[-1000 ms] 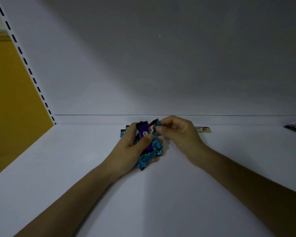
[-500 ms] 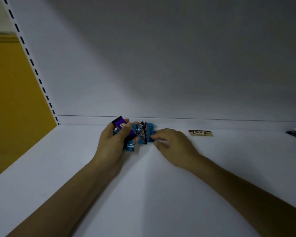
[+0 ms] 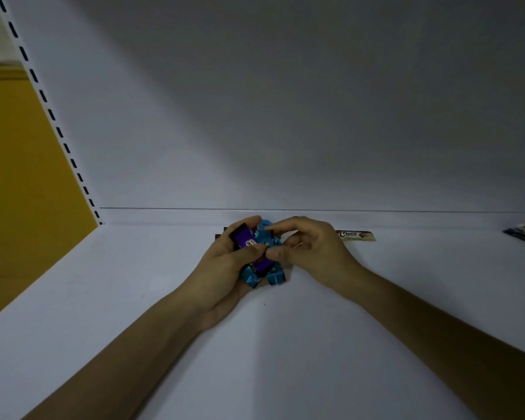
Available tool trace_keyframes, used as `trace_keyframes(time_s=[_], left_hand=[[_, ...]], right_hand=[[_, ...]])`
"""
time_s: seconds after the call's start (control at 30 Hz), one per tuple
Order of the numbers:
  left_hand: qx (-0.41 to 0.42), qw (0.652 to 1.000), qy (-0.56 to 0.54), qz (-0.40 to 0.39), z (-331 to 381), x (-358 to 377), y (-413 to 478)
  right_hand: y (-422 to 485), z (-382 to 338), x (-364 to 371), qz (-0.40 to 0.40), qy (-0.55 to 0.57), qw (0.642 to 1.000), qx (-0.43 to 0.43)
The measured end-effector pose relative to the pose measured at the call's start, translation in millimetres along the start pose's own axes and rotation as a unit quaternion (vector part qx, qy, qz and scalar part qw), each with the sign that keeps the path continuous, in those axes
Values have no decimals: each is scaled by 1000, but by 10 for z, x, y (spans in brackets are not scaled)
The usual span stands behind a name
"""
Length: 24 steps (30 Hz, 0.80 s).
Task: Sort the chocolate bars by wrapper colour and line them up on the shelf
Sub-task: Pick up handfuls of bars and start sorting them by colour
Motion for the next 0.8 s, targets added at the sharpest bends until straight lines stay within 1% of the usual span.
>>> trace_keyframes(time_s=[0.07,0.17,0.27,0.3,0.33,0.37,0.43,0.5,0.53,0.6,0.67,0.7,0.77,0.8], left_hand=[[-14,1000,4,-15,-25,38,-5],[-20,1000,-2,-17,-56,44,-14],[-11,1000,5,-5,-50,16,-9],[-8,1000,6,-2,-49,8,-3],[-5,1000,9,-1,-47,1,-4],[-2,1000,14,-1,-44,1,-5],[10,999,35,-1,-30,6,-14],[24,999,45,4,-5,0,-14],[29,999,38,3,8,4,-13],[33,999,24,-5,14,1,-1],[45,998,33,-9,24,-7,-3],[66,996,64,-7,51,-15,-5],[124,980,157,1,138,-13,-32],[143,972,184,2,166,-7,-43]], right_hand=[[11,29,-133,45,42,998,13],[12,150,-347,131,81,986,64],[-28,298,-549,246,201,943,103],[-37,320,-576,265,216,934,105],[-34,324,-576,268,217,933,107],[-19,323,-549,255,211,938,108],[31,303,-427,194,191,956,111],[56,296,-314,138,143,972,121],[52,279,-295,128,108,979,119],[32,202,-269,115,47,988,92],[4,138,-164,71,40,994,69],[-10,124,-98,41,46,996,66],[-26,86,21,-16,49,997,54],[-26,69,57,-37,44,997,44]])
Point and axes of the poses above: each hand's wrist, its own y-axis towards the middle knuckle, its own x-axis out of the palm, z = x × y, the point moved 9 cm from there along y, towards the middle knuckle, and after that the axes turned 9 degrees about y, right-handed, at the moved point
